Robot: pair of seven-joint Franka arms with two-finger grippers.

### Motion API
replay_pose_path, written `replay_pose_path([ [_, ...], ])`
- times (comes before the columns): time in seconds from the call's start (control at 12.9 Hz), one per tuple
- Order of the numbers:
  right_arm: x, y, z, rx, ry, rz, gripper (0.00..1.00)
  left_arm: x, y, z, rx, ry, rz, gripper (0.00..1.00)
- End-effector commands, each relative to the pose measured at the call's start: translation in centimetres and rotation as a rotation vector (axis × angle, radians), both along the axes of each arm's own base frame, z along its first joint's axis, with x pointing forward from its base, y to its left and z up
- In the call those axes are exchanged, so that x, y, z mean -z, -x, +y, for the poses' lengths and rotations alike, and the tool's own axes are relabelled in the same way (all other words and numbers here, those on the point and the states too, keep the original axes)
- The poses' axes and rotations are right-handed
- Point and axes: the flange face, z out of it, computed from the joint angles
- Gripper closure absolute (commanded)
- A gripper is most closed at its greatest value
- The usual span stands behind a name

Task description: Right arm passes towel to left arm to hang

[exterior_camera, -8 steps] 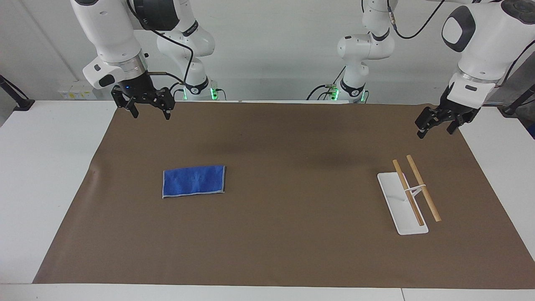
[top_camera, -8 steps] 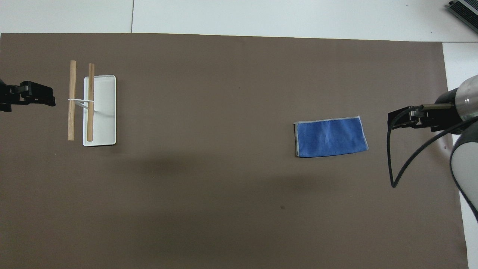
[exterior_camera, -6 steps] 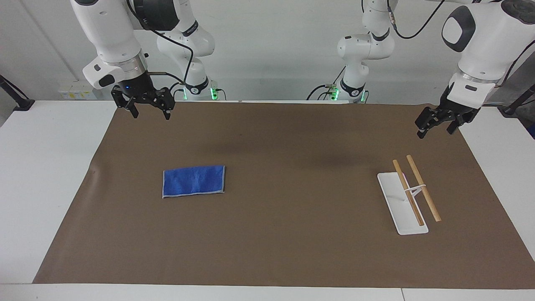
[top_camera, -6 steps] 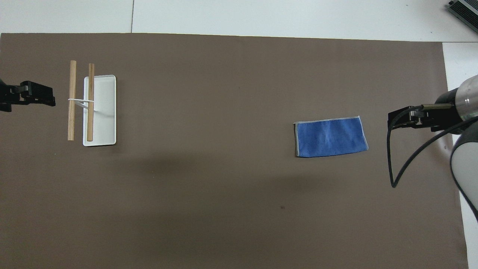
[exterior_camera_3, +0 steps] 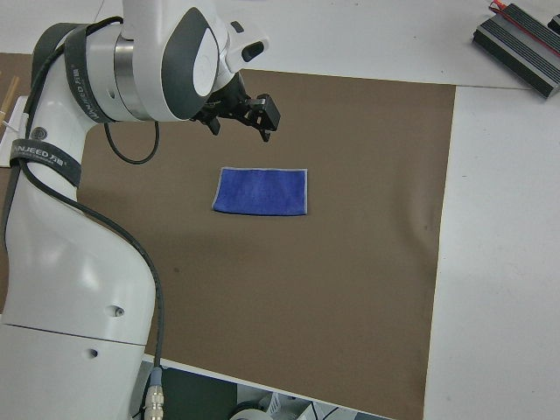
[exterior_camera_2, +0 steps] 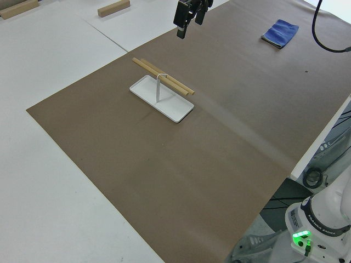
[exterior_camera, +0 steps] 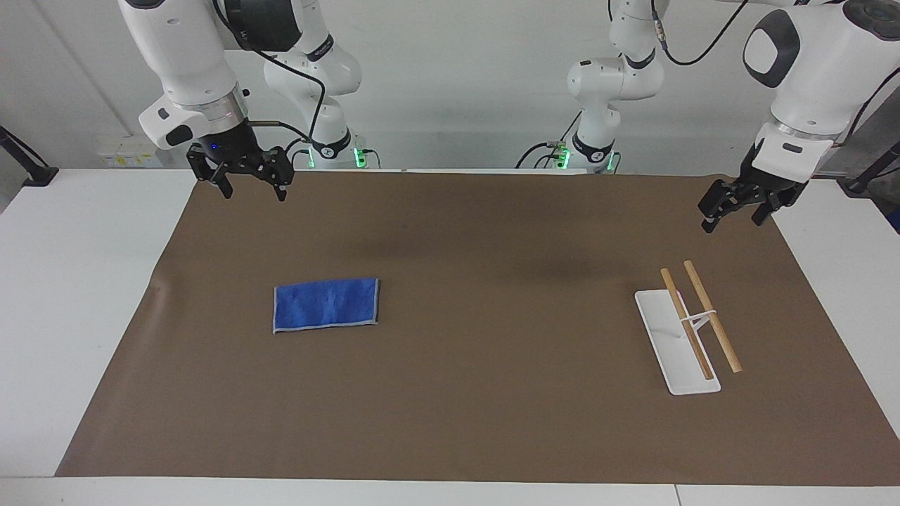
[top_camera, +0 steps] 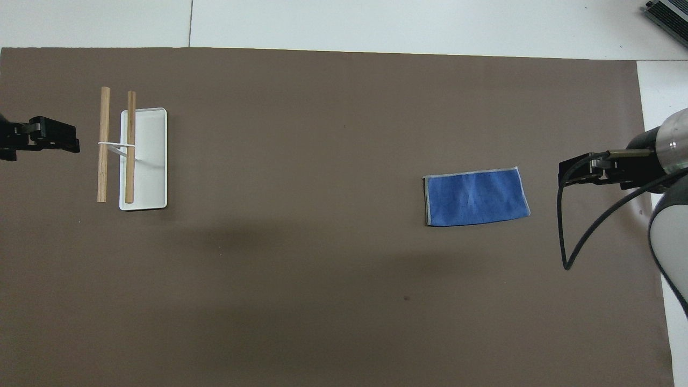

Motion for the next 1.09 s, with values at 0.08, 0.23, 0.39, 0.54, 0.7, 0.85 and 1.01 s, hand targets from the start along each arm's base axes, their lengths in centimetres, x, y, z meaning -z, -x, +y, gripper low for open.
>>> replay_pose_path([
  [0.08, 0.6, 0.2, -0.2, -0.019, -0.014, -0.049, 0.0, -0.2, 0.8, 0.3, -0.013, 0.018, -0.004, 0.0],
  [0.23, 2.5, -0.2, -0.1, -0.022, -0.017, -0.083, 0.0, -0.1, 0.9, 0.3, -0.013, 0.018, -0.001, 0.0],
  [0.39, 4.0, -0.8, 0.6, -0.023, -0.047, -0.099, 0.0, -0.2, 0.8, 0.3, -0.013, 0.02, -0.004, 0.0],
  [0.54, 6.5, -1.0, 0.7, -0.027, -0.048, -0.097, 0.0, -0.1, 0.9, 0.3, -0.013, 0.018, -0.001, 0.0],
  [0.7, 9.4, -1.6, 0.7, -0.044, -0.048, -0.103, 0.0, -0.1, 0.8, 0.3, -0.013, 0.02, -0.003, 0.0],
  [0.85, 12.1, -2.7, 0.7, -0.079, -0.048, -0.085, 0.0, -0.1, 0.9, 0.3, -0.013, 0.018, -0.001, 0.0],
  [1.01, 15.7, -3.7, 0.8, -0.116, -0.047, -0.068, 0.0, -0.1, 0.9, 0.3, -0.013, 0.018, -0.001, 0.0],
])
